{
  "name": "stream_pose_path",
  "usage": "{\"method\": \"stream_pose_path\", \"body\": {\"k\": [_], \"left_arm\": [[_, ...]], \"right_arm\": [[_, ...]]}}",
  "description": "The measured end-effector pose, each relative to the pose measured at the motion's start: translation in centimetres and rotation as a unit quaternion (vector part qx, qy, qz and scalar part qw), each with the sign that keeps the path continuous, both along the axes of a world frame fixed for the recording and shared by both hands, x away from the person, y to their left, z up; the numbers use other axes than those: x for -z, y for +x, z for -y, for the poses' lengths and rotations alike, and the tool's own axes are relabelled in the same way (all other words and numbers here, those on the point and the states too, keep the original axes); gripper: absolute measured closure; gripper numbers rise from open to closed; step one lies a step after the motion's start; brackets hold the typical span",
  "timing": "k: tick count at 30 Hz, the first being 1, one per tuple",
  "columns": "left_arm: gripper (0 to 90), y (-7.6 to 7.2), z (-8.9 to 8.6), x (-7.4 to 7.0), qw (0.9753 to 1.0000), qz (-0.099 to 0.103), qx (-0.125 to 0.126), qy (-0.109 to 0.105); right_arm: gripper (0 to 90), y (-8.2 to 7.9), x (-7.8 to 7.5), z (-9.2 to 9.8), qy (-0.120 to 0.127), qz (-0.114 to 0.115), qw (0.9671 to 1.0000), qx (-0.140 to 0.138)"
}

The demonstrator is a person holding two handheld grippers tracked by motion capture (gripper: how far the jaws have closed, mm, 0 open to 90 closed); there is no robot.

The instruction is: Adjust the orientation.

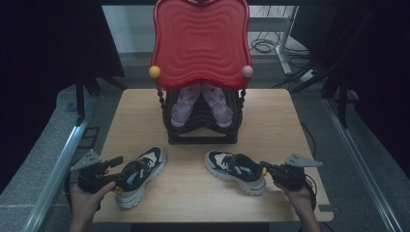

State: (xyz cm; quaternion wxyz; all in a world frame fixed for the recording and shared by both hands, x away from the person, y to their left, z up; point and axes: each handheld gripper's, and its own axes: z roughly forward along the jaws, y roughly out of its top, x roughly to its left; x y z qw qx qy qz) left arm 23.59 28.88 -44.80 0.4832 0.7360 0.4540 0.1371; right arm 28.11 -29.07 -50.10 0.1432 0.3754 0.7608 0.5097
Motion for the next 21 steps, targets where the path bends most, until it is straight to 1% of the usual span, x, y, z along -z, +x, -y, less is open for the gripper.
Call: {"method": "stream_pose_path", "body": {"k": [10,17,21], "left_arm": [[32.4,-0.1,-0.2,-0.1,1.0000,0.001,-0.002,0.000],[32.4,-0.1,-0.3,-0.1,1.0000,0.001,-0.003,0.000],[32.4,-0.1,-0.1,-0.1,1.0000,-0.001,-0.001,0.001]], "right_arm": [[90.0,-1.6,0.0,-0.1,0.006,0.000,1.0000,-0.003],[90.0,-2.9,-0.1,-0.2,0.008,0.005,0.9999,-0.009],[89.9,-3.3,-0.1,-0.3,0.008,0.007,0.9998,-0.015]]}}
